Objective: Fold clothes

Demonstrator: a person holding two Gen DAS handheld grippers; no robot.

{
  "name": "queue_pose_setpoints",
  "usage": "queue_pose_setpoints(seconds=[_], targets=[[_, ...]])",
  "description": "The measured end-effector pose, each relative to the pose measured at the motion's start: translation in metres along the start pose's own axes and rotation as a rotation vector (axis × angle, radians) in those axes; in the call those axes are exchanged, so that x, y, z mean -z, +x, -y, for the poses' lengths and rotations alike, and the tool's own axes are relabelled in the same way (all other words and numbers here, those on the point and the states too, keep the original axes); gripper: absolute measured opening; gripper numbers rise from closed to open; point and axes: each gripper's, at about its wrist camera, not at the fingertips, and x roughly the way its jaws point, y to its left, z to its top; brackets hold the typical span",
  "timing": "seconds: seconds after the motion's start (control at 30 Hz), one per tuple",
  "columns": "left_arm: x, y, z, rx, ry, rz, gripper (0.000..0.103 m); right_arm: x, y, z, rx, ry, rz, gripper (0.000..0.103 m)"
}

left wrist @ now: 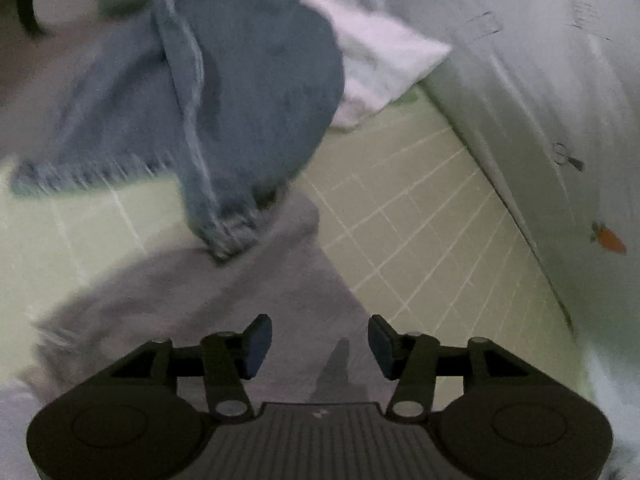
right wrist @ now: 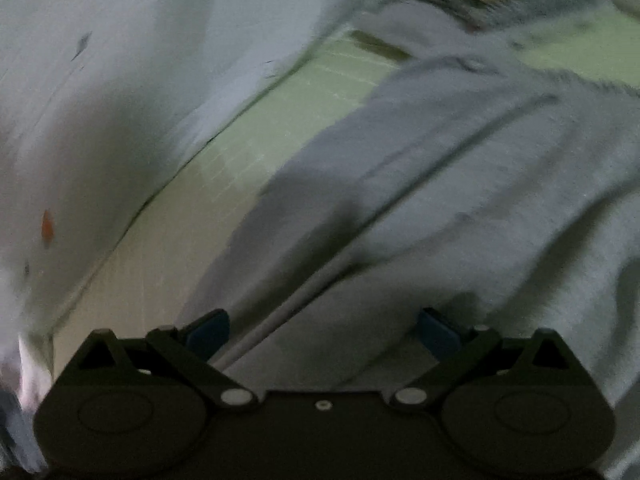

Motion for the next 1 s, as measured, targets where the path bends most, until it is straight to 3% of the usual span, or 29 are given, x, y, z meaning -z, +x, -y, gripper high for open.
queue_pose_setpoints(seconds=[0.1,0.3,0.43,0.57,0.63,0.67,0.7,0.83,1.0], targets=[[-0.008,0.022,0.015,-0.057,0.016,-0.064,0.057,-0.002,0.000,0.010,0.024,0.039,0.006,0.102],[0.005,0.051,0.059,-0.310,0.300,-0.012,0.069,0.001,0.004,0.007,0.045,0.023,0.008,0.102],[0.015,0.053,0.060,-0.348,0.326,0.031,0.076,0.002,0.006,0.004,0.054,-0.013,0.004,0.102],[0.023,0.048,0.054,-0.330,0.323,0.085,0.071,0.002,0.007,0.001,0.057,-0.042,-0.002,0.102],[0.029,0.043,0.052,-0.309,0.336,0.114,0.048,0.003,0.008,0.000,0.061,-0.058,-0.002,0.102],[0.030,0.040,0.050,-0.294,0.338,0.122,0.021,0.003,0.008,-0.001,0.063,-0.065,-0.003,0.102],[0.030,0.038,0.049,-0.272,0.335,0.121,0.003,0.003,0.008,-0.001,0.063,-0.069,-0.002,0.102],[0.022,0.031,0.059,-0.159,0.330,0.120,0.002,0.003,0.009,-0.001,0.059,-0.079,0.000,0.102],[-0.001,-0.012,0.104,0.068,0.333,0.254,0.002,0.000,0.009,0.002,0.047,-0.069,0.005,0.102]])
